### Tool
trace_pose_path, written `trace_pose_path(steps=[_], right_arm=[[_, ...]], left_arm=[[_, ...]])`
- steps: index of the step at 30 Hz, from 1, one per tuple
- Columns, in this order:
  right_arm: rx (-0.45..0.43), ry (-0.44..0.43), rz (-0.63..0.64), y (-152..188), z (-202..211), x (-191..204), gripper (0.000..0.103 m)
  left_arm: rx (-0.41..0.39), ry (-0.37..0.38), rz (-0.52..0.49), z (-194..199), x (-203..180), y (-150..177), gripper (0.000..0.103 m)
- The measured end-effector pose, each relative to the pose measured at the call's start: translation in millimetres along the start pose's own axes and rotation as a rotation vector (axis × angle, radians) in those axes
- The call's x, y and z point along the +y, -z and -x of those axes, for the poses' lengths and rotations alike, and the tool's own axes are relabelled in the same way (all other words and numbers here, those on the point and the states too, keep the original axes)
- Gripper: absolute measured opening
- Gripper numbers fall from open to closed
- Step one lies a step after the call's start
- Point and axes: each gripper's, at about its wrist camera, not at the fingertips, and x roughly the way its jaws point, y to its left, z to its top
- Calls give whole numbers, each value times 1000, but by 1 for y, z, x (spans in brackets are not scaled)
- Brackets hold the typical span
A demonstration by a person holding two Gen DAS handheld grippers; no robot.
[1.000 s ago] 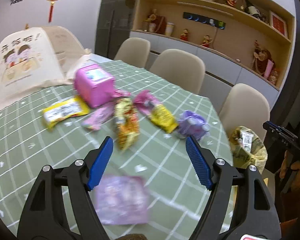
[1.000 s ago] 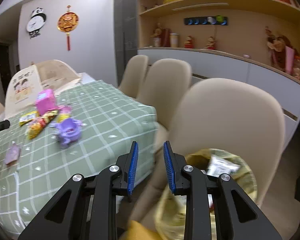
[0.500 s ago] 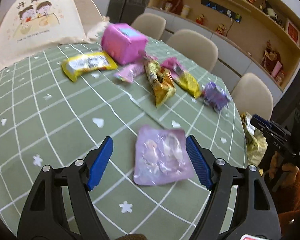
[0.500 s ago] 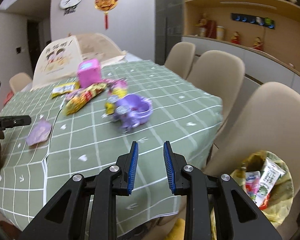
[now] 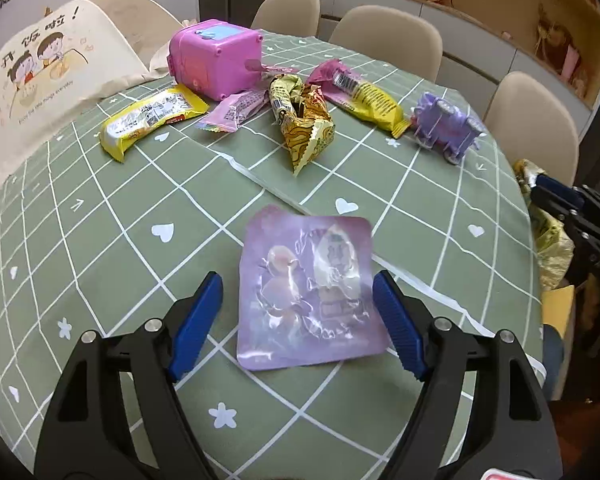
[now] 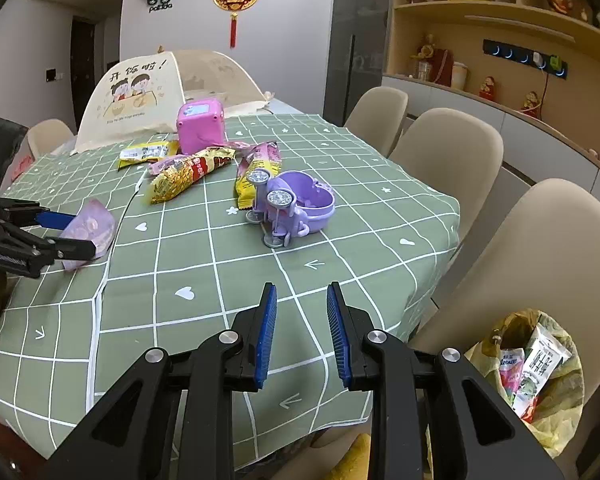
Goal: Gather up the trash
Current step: 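Move both tools back to the table toward the lilac wrapper, then grasp the lilac wrapper with the left tool while the right tool grasps the gold snack bag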
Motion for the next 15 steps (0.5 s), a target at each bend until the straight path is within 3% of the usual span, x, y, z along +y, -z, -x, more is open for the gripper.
trace_pose_path(steps=[2, 4, 6, 11, 15], right_arm=[[4, -1, -2, 2, 1, 0, 26], [8, -1, 1, 4, 1, 0, 26], [11, -1, 6, 6, 1, 0, 26], [17, -30, -3, 2, -2, 5, 26], [23, -75, 0, -9, -8, 19, 26]], left_arm=[[-8, -14, 21, -1, 3, -2, 60], [-24, -53, 38, 0, 7, -4, 26], [-29, -43, 47, 1, 10, -4, 11], [-81, 32, 78, 12, 19, -7, 4], [-167, 24, 117, 33, 40, -12, 2]])
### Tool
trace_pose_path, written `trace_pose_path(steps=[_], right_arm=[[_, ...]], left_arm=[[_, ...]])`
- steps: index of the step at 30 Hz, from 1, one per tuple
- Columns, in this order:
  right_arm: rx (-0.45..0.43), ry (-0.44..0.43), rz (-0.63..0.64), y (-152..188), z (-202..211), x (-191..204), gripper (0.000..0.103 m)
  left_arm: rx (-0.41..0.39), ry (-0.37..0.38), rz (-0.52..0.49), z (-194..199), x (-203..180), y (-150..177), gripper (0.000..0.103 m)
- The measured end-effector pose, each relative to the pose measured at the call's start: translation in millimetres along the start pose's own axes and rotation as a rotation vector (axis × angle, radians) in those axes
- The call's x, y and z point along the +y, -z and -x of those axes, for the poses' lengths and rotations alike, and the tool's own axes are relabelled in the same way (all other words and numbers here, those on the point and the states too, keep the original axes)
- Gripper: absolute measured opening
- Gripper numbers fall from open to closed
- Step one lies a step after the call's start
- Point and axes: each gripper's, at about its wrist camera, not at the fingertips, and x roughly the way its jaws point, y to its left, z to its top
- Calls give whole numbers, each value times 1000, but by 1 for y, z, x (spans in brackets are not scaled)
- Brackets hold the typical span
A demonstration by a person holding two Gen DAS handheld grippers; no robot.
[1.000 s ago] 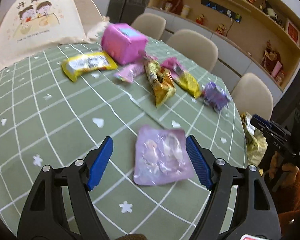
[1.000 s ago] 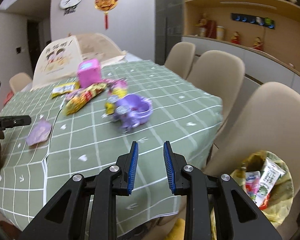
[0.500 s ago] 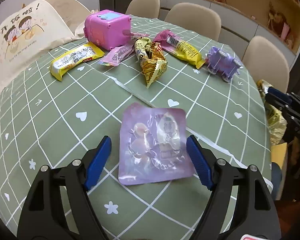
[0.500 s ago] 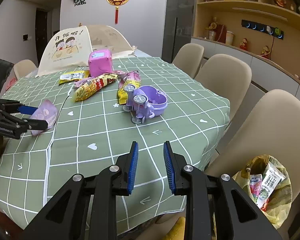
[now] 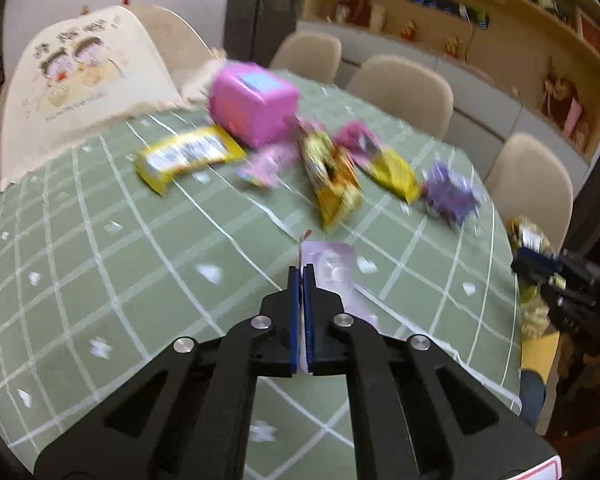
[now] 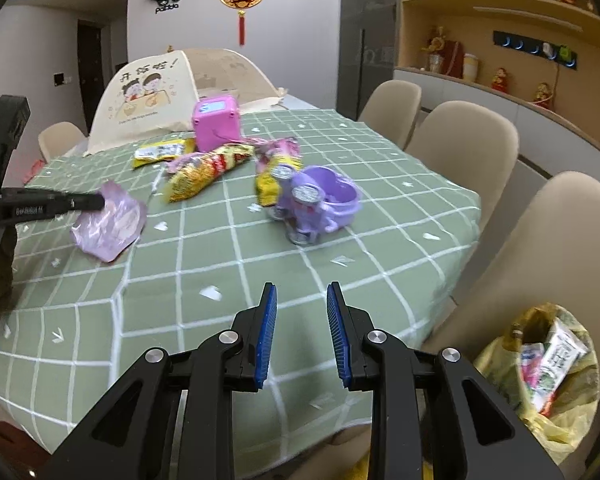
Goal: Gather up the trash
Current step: 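Grasp the lilac wrapper with the left tool while the right tool grasps the gold snack bag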
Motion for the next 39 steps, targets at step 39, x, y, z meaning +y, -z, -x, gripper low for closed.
trace_pose_path(steps=[39], right_arm=[[220, -27, -128, -135, -191, 92, 61]], left_arm=[[31, 143, -36, -20, 108, -23, 4]])
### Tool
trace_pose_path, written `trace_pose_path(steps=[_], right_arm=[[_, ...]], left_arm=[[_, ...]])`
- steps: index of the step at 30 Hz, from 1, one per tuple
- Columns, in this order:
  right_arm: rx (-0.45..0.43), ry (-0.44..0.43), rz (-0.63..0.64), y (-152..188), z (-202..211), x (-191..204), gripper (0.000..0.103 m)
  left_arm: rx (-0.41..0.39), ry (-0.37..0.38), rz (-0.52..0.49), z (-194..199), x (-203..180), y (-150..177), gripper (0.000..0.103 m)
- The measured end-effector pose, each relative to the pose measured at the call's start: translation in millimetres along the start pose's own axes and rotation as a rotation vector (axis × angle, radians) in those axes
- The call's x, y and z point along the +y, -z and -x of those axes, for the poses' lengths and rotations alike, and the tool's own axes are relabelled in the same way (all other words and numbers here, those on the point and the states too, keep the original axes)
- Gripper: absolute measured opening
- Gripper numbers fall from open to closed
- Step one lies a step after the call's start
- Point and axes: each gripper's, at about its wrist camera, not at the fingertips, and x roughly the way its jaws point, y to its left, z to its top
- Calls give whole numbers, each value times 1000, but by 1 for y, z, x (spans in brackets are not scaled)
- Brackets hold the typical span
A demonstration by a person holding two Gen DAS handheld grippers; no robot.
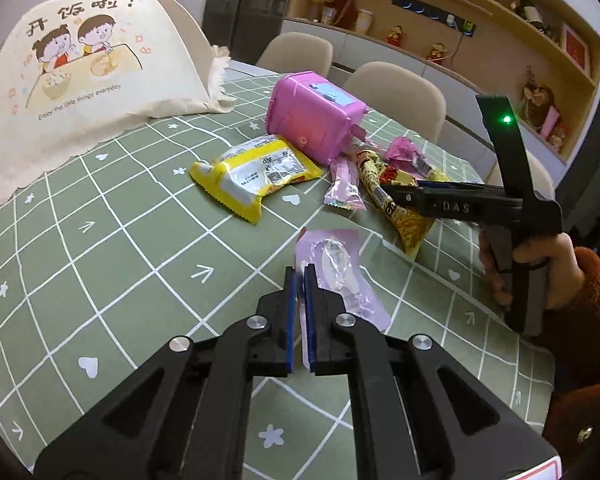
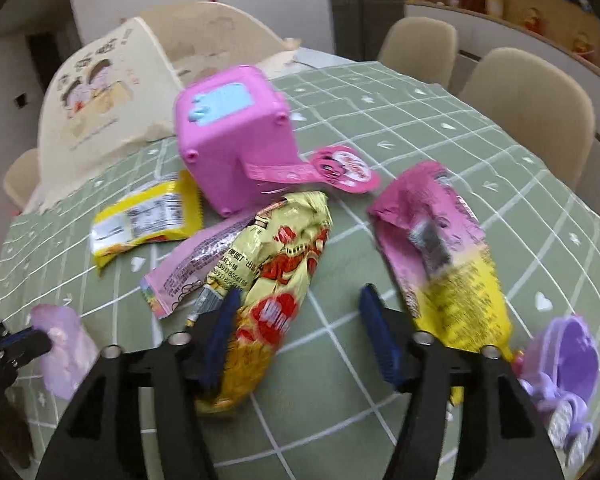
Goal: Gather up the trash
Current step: 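Grasp the lilac wrapper with the left tool while the right tool grasps the gold snack bag, then carry the lilac wrapper and gold snack bag to the yellow trash bag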
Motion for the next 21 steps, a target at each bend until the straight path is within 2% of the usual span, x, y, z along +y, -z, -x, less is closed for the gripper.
trace_pose_path(steps=[2, 4, 5, 7, 10, 12, 14, 18, 21], right_arm=[[0, -23, 26, -1, 0, 0, 61], [-4, -95, 31, -1, 3, -7, 52], [-2, -112, 50, 0, 5, -9, 29], [-28, -85, 87, 3, 16, -11, 20], [-87, -81, 140, 12, 44, -15, 17], [-137, -68, 154, 19, 67, -24, 17], [-178, -63, 149, 27, 90, -39, 17], [-235, -53, 142, 40, 124, -66, 16], [-280, -45, 136, 55, 153, -89, 16]], left_arm=[[23, 3, 45, -5, -5, -1, 4], [30, -6, 82, -9, -11, -1, 7], [25, -17, 88, -10, -15, -1, 8], [23, -41, 98, -14, -24, -2, 10], [23, -67, 97, -21, -41, -6, 9], [13, -100, 75, -24, -54, -8, 1], [-11, -136, 59, -23, -70, -12, 1], [-98, -184, 15, -10, -104, -22, 0], [-157, -191, -7, 3, -131, -27, 0]])
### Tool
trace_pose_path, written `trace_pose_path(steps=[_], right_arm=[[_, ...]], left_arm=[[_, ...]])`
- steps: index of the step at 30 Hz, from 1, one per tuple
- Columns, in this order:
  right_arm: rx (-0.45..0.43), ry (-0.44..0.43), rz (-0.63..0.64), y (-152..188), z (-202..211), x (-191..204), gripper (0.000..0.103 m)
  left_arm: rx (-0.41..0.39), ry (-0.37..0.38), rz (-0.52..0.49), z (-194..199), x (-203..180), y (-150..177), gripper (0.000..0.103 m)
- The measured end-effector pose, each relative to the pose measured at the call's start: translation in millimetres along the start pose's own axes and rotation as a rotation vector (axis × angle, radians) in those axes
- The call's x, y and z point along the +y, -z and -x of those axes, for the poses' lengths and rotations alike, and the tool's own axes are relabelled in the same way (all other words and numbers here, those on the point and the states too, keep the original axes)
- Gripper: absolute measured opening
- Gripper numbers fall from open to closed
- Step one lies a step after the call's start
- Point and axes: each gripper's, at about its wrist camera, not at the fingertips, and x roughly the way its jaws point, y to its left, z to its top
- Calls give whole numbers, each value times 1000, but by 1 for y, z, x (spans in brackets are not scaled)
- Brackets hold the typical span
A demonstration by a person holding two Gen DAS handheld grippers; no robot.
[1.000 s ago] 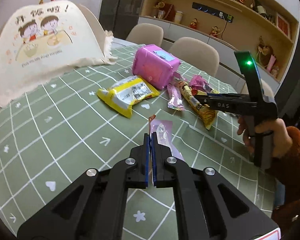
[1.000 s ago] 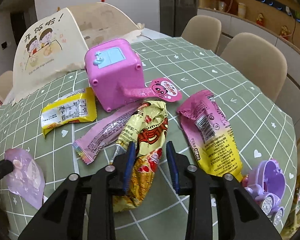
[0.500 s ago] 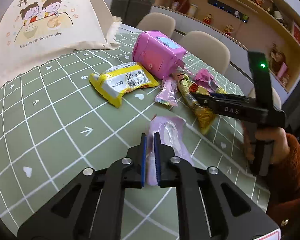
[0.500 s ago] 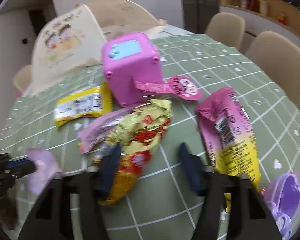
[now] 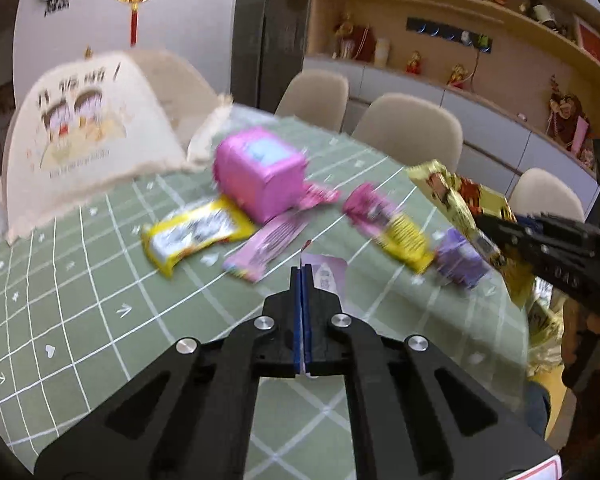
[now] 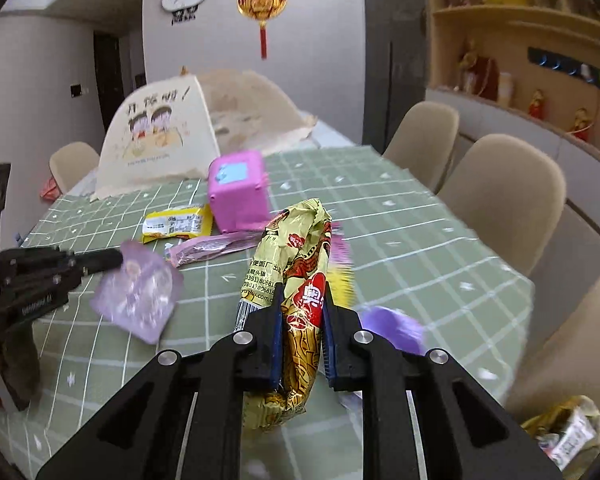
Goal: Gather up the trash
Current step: 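Carry the lilac wrapper and gold snack bag to the yellow trash bag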
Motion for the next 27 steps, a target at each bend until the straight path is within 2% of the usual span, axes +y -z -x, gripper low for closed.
trace_pose_path(steps=[3, 6, 14, 22, 27], right_arm=[[-32, 22, -22, 8, 27, -21, 16], [-61, 61, -50, 17, 53, -44, 16], [-102, 220, -135, 56, 118, -117, 16], [-105, 344, -204, 93, 156, -174, 17], [-104, 412, -239, 113, 166, -203, 16]], left_arm=[[-48, 11, -34, 15, -30, -6, 0], [-80, 53, -62, 24, -62, -15, 0], [-115, 246, -145, 18, -168, -29, 0], [-40, 419, -169, -23, -251, -23, 0], [20, 487, -183, -49, -289, -17, 0]])
